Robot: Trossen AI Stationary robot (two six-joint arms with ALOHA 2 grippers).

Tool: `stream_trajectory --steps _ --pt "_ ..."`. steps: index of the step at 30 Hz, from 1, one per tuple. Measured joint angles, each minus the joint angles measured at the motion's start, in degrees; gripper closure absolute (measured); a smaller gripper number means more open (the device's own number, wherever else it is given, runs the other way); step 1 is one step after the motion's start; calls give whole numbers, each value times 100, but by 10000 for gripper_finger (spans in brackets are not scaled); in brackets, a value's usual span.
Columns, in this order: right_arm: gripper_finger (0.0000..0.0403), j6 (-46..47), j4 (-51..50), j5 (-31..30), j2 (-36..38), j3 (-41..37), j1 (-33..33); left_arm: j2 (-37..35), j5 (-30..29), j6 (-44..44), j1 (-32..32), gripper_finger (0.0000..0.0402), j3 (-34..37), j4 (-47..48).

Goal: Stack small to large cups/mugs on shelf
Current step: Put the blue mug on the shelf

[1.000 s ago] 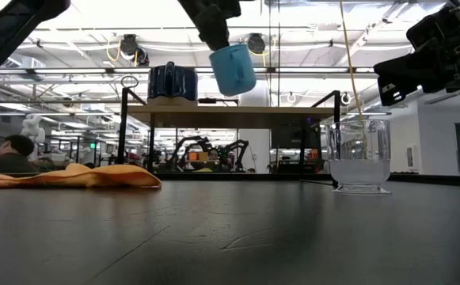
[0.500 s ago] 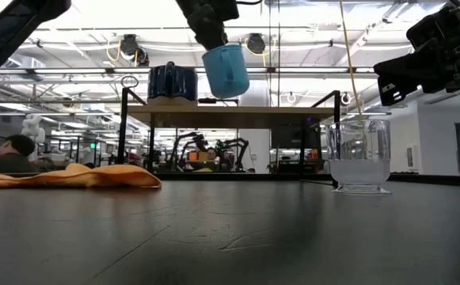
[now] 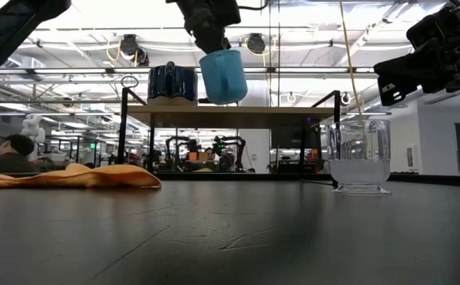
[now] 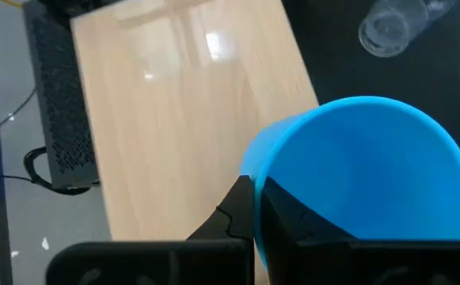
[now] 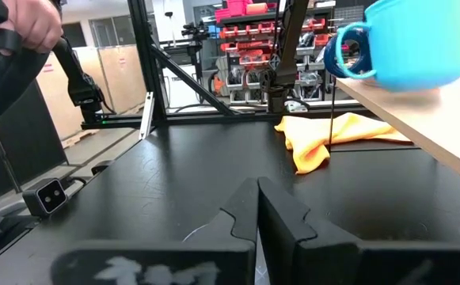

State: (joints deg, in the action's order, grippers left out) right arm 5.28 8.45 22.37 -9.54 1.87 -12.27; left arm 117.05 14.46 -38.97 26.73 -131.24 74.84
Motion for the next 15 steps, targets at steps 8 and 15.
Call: stream_trajectory --steps 8,15 --pt "403 0 -2 0 -1 0 0 -8 -146 -85 -25 398 273 -137" --pt "403 -6 5 0 -1 0 0 -11 -246 -171 -25 398 286 -361"
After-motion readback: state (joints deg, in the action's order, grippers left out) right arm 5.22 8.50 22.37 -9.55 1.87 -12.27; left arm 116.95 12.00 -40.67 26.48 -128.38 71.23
